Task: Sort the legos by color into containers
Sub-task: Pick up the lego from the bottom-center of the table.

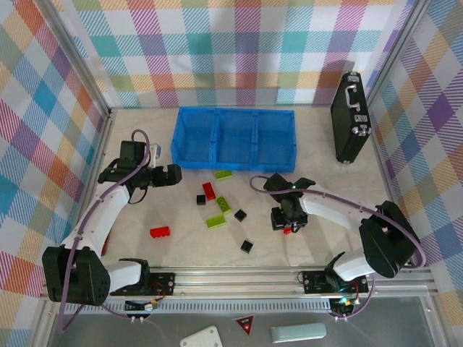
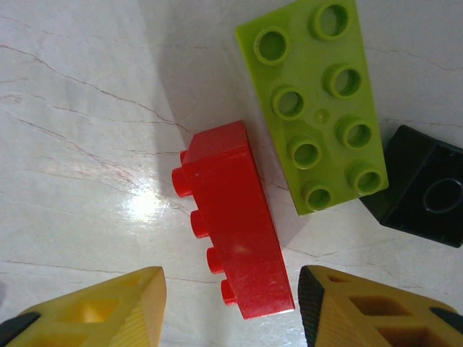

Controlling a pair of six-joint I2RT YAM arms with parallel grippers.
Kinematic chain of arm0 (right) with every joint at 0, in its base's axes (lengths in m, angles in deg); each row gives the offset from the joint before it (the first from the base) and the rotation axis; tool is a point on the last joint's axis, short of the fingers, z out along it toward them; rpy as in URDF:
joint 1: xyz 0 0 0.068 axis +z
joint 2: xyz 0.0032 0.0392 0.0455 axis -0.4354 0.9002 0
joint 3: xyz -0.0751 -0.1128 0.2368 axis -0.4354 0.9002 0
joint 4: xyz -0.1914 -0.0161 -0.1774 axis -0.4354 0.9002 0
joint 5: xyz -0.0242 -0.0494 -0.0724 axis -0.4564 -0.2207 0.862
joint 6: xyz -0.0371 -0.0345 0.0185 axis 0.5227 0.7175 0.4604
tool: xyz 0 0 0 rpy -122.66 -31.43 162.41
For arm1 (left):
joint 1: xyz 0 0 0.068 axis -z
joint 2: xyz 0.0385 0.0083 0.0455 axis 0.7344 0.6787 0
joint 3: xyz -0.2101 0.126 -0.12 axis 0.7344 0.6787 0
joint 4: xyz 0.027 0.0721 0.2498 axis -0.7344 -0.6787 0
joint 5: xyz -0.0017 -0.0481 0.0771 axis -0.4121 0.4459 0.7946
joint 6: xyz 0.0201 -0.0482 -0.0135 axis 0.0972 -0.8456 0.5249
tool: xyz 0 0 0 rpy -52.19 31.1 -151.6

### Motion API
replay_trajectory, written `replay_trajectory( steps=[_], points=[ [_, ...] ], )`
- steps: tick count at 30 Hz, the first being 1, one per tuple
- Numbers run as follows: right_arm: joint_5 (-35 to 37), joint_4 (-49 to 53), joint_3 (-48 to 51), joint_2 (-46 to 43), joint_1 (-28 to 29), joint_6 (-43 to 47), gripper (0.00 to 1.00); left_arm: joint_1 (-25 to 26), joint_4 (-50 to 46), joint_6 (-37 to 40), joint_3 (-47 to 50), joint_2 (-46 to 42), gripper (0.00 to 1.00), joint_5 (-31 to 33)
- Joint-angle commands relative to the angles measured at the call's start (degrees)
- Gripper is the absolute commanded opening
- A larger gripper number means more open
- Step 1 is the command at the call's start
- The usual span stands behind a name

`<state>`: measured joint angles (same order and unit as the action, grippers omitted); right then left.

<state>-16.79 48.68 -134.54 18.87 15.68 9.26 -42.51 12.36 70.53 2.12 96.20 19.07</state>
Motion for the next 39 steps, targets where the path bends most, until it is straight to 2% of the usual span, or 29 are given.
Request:
replay_trajectory(
  steps=[1,10,32,39],
  points=[
    [-0.6,0.5,-0.3,1.4,0.3,1.4,0.53,-0.2,-0.6,0.9,-0.2,0.3,1.0,-0.9],
    [-5.2,-3.1,-0.2,3.1,0.6,0.1,0.46,-0.3,-0.5,0.6,-0.3,0.9,1.0,-2.1],
    [-2.9,-3.9,0.8,5.1,1.6,-4.1,0.32,-0.3,-0.5,0.5,-0.4,1.4,1.0,-2.9],
    [-2.2,-2.7,-0.2,3.6,2.0,-5.1,0.3,-0.3,-0.9,0.5,-0.7,1.2,1.0,-2.5]
  ],
)
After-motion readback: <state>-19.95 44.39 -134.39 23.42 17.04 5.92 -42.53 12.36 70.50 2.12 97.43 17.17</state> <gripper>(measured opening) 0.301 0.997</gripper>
